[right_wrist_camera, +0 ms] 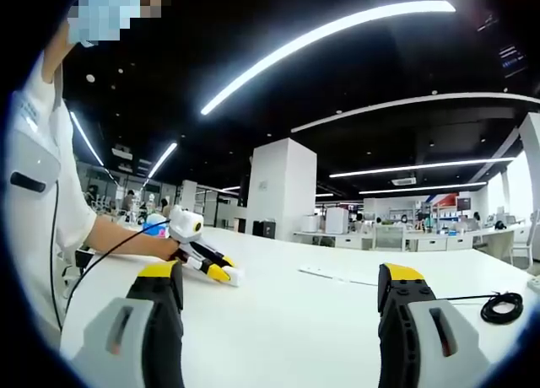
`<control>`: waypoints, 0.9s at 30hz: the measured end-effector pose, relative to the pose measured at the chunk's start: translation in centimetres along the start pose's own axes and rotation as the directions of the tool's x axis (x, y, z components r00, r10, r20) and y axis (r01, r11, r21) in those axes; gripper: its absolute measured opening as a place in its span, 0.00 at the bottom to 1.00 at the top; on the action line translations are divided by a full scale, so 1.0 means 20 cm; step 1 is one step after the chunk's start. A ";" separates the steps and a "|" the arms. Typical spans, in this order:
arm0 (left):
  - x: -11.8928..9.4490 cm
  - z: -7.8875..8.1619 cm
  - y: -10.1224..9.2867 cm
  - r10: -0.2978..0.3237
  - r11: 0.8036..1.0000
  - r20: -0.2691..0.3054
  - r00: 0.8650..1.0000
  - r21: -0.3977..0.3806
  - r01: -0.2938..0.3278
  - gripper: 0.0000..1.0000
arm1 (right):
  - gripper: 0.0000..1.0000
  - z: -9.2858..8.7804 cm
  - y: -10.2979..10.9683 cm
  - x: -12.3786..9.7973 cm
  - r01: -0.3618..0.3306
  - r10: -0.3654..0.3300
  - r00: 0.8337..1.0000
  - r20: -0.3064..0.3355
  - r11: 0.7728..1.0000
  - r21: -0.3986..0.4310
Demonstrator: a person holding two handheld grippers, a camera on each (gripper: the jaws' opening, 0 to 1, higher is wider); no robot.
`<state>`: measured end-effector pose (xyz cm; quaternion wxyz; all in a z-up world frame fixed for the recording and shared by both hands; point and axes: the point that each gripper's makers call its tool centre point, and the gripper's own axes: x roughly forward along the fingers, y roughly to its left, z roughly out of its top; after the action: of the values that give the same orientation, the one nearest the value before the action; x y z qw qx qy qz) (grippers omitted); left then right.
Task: Plug the desk Type‑C cable into the charger adapter.
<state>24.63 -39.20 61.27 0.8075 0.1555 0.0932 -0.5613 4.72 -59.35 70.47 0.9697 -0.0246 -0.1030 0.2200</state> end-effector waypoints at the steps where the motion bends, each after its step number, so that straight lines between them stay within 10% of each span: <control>1: 0.00 0.00 0.00 0.000 1.000 -0.001 1.000 -0.001 0.000 0.26 | 0.98 0.00 0.00 0.00 0.000 0.000 1.000 -0.001 1.000 -0.001; 27: -0.03 0.00 -0.06 -0.004 1.000 0.001 1.000 0.010 0.004 0.25 | 0.98 -0.02 0.01 0.01 -0.004 0.004 1.000 -0.020 1.000 -0.021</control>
<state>23.23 -38.98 61.25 0.8056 0.1587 0.0903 -0.5635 4.83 -59.04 70.03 0.9700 -0.0373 -0.0954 0.2205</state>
